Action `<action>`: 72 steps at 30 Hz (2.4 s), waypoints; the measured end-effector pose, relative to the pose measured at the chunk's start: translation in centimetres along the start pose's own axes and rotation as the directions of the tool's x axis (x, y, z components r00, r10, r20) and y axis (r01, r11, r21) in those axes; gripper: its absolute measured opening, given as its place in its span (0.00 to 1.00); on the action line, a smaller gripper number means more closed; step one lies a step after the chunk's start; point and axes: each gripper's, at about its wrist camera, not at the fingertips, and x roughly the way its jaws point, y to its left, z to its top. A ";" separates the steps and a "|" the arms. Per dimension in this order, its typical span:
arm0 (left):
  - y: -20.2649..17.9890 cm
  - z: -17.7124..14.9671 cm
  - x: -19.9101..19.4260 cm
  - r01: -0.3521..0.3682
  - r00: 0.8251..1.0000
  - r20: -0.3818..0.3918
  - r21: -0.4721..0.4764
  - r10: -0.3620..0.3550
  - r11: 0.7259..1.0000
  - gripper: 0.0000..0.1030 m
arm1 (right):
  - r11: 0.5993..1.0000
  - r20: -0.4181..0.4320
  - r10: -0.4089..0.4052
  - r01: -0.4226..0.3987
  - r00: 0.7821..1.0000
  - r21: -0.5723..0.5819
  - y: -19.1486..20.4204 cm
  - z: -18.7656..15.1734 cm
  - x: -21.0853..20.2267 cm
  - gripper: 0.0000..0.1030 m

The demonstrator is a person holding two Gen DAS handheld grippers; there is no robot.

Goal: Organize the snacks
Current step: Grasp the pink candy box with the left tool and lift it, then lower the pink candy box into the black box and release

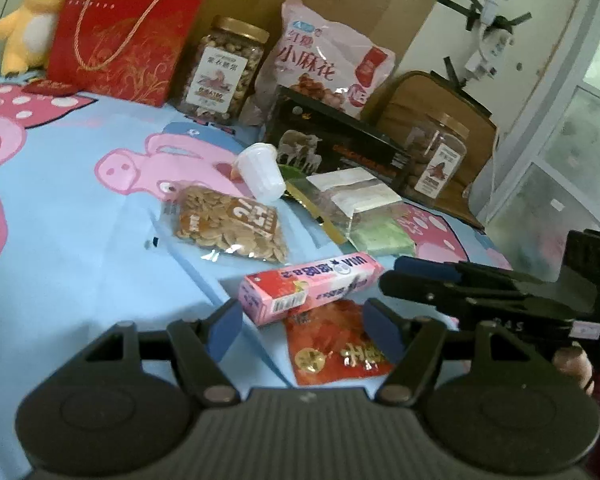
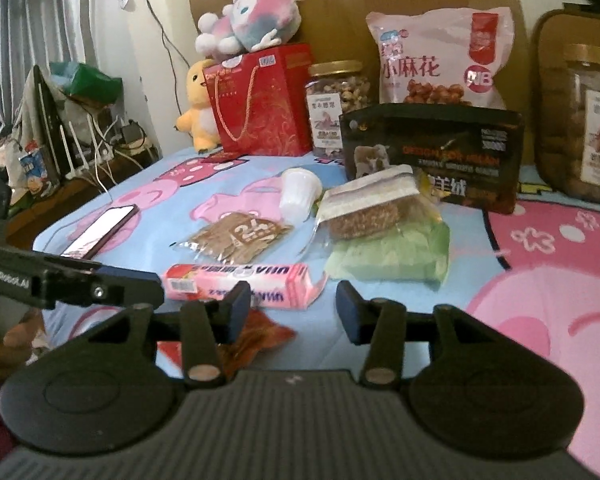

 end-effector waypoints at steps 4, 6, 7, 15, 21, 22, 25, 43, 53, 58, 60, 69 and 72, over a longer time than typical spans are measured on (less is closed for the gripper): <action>-0.2 0.4 1.2 -0.007 1.000 -0.013 0.010 0.007 1.000 0.69 | 1.000 -0.047 0.011 -0.012 0.999 -0.020 0.0 0.4 1.7 0.51; -0.3 0.5 1.8 -0.018 1.000 -0.018 0.014 0.018 1.000 0.69 | 0.999 -0.076 0.040 -0.040 0.996 -0.002 0.0 0.3 2.5 0.51; -0.4 0.6 2.0 -0.027 1.000 -0.014 0.019 0.027 0.999 0.68 | 0.999 -0.078 0.046 -0.047 0.996 0.000 0.2 0.2 2.7 0.51; -0.6 1.2 1.7 -0.028 1.000 -0.003 0.013 0.028 1.000 0.65 | 0.995 0.000 -0.051 0.051 0.999 -0.087 2.0 0.3 1.4 0.41; -1.9 2.5 1.1 -0.020 0.999 0.044 0.058 0.017 0.998 0.65 | 0.981 0.089 -0.098 0.111 0.991 -0.160 3.4 0.8 -0.3 0.41; -2.1 2.7 1.2 -0.020 0.999 0.051 0.069 0.017 0.997 0.65 | 0.979 0.102 -0.106 0.121 0.989 -0.163 3.4 1.0 -0.4 0.41; -2.5 3.1 1.9 -0.025 0.999 0.046 0.072 0.022 0.997 0.65 | 0.979 0.118 -0.121 0.138 0.986 -0.150 2.8 1.2 -0.5 0.41; -8.4 14.8 8.7 -0.031 0.986 0.169 0.293 -0.020 0.956 0.65 | 0.956 0.274 -0.250 0.282 0.929 -0.084 -3.9 7.3 -0.2 0.41; -6.1 19.6 17.4 -0.063 0.995 0.094 0.220 0.044 0.973 0.65 | 0.951 0.261 -0.300 0.310 0.917 0.005 -9.6 10.9 5.1 0.41; -5.1 20.3 19.8 -0.079 0.995 0.071 0.173 0.068 0.982 0.65 | 0.951 0.215 -0.306 0.310 0.927 0.018 -11.4 11.8 7.4 0.41; -4.8 20.4 20.4 -0.090 0.995 0.068 0.163 0.079 0.983 0.65 | 0.951 0.203 -0.306 0.307 0.930 0.026 -11.9 12.0 8.1 0.41; -4.8 20.1 21.9 -0.109 0.993 0.060 0.182 0.100 0.977 0.68 | 0.943 0.155 -0.332 0.330 0.930 0.042 -12.6 11.6 10.1 0.51; -5.0 20.1 21.4 -0.100 0.994 0.065 0.181 0.089 0.978 0.68 | 0.939 0.150 -0.343 0.338 0.927 0.059 -12.8 11.5 10.0 0.53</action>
